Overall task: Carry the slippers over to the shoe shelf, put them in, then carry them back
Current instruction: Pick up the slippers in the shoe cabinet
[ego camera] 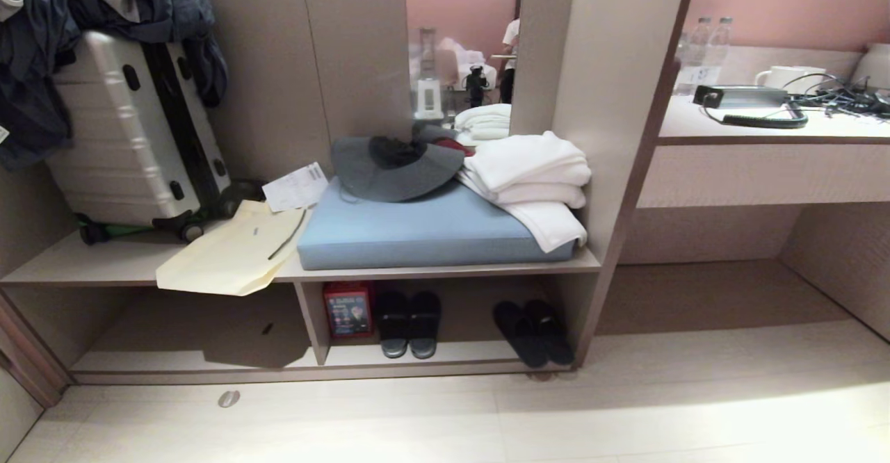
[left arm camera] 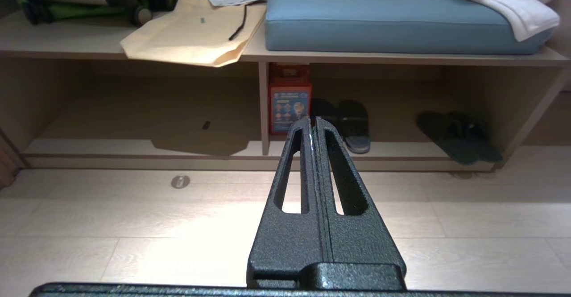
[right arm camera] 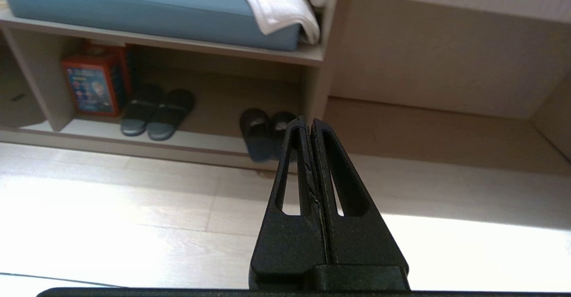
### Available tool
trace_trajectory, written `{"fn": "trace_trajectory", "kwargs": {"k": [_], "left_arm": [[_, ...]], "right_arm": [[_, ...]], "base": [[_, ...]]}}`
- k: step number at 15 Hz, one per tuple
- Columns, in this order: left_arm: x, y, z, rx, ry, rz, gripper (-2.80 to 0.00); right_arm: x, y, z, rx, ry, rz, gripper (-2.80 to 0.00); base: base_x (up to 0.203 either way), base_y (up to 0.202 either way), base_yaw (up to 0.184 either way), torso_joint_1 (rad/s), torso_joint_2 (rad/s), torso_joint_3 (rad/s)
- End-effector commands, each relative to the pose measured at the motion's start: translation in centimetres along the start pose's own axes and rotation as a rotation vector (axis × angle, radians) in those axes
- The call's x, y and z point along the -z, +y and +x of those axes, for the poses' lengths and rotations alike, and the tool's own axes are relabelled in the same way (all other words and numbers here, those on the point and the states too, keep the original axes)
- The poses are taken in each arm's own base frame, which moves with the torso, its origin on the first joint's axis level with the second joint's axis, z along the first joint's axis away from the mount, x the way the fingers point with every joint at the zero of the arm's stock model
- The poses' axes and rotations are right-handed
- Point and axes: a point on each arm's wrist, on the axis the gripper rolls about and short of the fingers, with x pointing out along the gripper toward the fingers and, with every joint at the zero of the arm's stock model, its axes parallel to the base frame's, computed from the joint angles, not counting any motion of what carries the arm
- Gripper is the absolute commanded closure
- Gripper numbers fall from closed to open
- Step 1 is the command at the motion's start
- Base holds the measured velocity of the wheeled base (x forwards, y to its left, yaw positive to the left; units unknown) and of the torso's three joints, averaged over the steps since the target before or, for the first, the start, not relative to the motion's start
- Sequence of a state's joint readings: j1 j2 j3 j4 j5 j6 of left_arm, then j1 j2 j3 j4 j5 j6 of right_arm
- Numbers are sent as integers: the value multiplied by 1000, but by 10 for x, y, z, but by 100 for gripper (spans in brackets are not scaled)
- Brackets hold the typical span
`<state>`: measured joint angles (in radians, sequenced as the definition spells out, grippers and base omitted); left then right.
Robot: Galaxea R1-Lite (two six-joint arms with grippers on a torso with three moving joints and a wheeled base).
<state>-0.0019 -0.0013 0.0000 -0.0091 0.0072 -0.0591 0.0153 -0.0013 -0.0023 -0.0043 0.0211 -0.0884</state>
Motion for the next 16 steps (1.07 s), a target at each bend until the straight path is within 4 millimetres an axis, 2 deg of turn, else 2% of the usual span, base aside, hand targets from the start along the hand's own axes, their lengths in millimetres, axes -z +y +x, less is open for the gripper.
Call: {"fn": "trace_trajectory", "kwargs": {"k": [1, 6, 13, 16], "left_arm": [[0, 0, 0, 1, 0, -1, 0], [0, 0, 0, 1, 0, -1, 0], [0, 0, 0, 1, 1, 1, 0], [0, 0, 0, 1, 1, 1, 0]], "right_arm": [[0, 0, 0, -2, -3, -1, 0], [0, 0, 0, -2, -3, -1, 0], [0, 0, 0, -2, -2, -1, 0], [-1, 0, 0, -2, -5, -4, 0]], "base": [[-1, -199, 0, 2, 7, 5], [0, -142, 2, 1, 1, 3], [0, 0, 0, 0, 0, 0], [0, 0, 0, 5, 3, -116]]}}
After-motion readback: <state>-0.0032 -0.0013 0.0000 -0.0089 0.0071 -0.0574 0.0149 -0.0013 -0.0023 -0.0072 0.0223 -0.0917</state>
